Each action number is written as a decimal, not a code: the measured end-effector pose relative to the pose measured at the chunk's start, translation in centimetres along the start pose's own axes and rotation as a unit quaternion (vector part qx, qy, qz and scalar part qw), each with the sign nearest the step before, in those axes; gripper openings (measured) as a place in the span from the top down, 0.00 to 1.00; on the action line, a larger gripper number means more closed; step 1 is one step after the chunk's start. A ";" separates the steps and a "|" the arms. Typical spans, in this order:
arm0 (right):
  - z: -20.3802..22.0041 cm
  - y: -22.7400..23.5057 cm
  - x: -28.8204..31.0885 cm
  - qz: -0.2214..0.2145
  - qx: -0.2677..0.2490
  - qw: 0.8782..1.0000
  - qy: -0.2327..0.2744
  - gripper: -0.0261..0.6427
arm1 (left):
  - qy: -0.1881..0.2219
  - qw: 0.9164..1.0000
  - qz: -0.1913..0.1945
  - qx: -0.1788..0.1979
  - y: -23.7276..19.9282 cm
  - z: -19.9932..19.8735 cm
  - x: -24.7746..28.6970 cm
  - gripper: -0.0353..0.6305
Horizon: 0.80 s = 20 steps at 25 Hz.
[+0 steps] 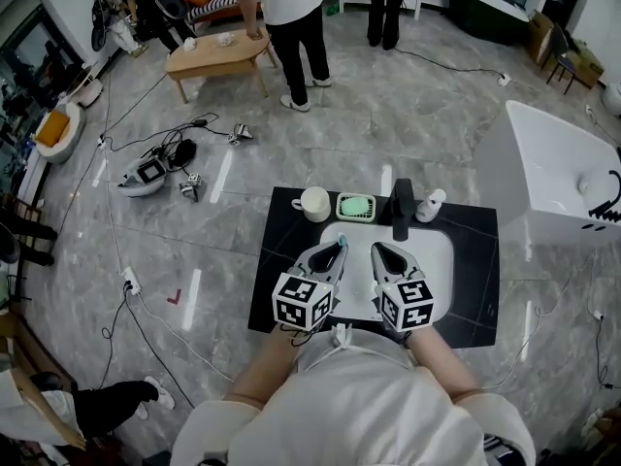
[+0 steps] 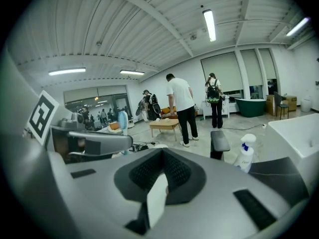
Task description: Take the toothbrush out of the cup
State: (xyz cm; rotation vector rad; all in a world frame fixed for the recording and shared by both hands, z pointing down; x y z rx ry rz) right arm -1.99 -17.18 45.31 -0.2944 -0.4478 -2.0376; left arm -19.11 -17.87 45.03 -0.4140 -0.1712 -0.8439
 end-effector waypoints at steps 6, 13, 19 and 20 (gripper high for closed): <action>0.3 -0.1 0.0 0.001 0.002 1.000 0.000 0.92 | 0.003 1.000 -0.004 -0.006 -0.1 0.1 -0.1 0.90; 0.4 -0.4 -0.2 0.004 0.002 1.000 0.000 0.92 | 0.009 1.000 -0.016 -0.013 -0.5 0.0 -0.5 0.90; 0.7 -0.4 -0.3 0.007 0.002 1.000 -0.002 0.92 | 0.007 1.000 -0.015 -0.014 -0.5 0.4 -0.6 0.90; 0.8 -0.4 -0.3 0.007 0.002 1.000 -0.002 0.92 | 0.007 1.000 -0.015 -0.014 -0.5 0.4 -0.5 0.90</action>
Point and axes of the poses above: the fingertips, and each gripper's own axes: x forward along the fingers, y to its right, z out of its underside, the point moved 9 cm from there along -x, backward along the fingers, and after that the axes turned 2 degrees about z, right-handed, at the moved point
